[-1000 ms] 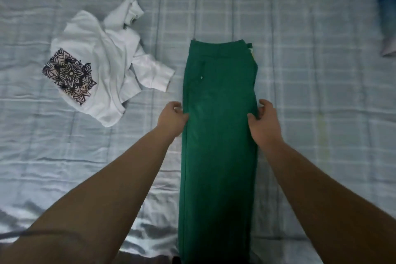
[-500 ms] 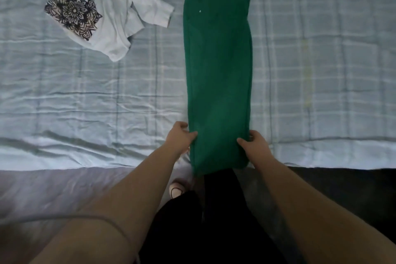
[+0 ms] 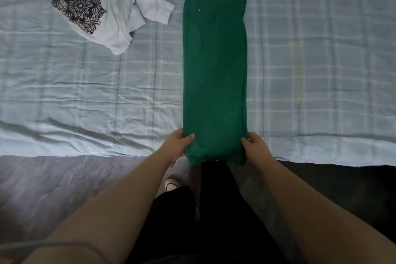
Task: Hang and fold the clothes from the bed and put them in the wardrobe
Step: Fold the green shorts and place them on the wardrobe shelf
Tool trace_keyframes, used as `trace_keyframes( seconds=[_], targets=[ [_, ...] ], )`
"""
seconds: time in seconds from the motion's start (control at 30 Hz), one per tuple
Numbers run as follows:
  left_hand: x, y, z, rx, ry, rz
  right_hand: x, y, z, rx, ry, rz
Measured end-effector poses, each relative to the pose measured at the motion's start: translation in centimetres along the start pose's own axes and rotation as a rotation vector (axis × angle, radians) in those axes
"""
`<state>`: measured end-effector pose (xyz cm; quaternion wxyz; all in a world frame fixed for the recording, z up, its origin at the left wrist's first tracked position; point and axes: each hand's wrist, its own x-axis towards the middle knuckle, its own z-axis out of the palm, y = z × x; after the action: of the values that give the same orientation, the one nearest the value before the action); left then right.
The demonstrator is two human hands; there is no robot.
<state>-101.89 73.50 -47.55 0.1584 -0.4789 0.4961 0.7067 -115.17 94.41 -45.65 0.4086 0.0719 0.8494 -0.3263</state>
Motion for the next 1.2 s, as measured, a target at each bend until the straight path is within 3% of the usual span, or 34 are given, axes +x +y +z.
trace_keyframes(
  seconds=[0.13, 0.3, 0.4, 0.47, 0.7, 0.8, 0.93, 1.07, 1.2],
  targets=[
    [0.1, -0.9, 1.0, -0.038, 0.034, -0.039, -0.2, 0.6, 0.4, 0.155, -0.090, 0.075],
    [-0.1, -1.0, 1.6, -0.112, 0.024, -0.172, -0.3, 2.2, 1.7, -0.066, -0.108, 0.032],
    [-0.1, -0.7, 1.0, 0.142, -0.097, -0.256, -0.7, 2.6, 1.2, 0.027, -0.108, 0.039],
    [-0.5, -0.6, 0.9, 0.268, -0.109, -0.242, -1.2, 2.8, 0.4, 0.068, -0.116, 0.033],
    [-3.0, -1.8, 1.9, -0.019, -0.058, -0.084, -2.6, 2.8, -1.0, 0.058, -0.108, -0.037],
    [-4.5, -2.3, 2.1, -0.103, -0.015, -0.101, -3.2, 3.0, -0.9, 0.053, -0.110, -0.048],
    [-5.9, -2.7, 1.4, 0.197, -0.001, -0.037, -4.0, 2.9, -0.7, -0.012, -0.083, -0.059],
    [-7.1, -2.1, 0.2, 0.208, -0.029, -0.051, -5.5, 2.5, -0.8, -0.057, -0.087, -0.085],
    [-8.1, -1.0, -1.1, -0.014, -0.148, -0.076, -6.8, 1.3, -1.7, 0.037, -0.073, -0.091]
  ],
)
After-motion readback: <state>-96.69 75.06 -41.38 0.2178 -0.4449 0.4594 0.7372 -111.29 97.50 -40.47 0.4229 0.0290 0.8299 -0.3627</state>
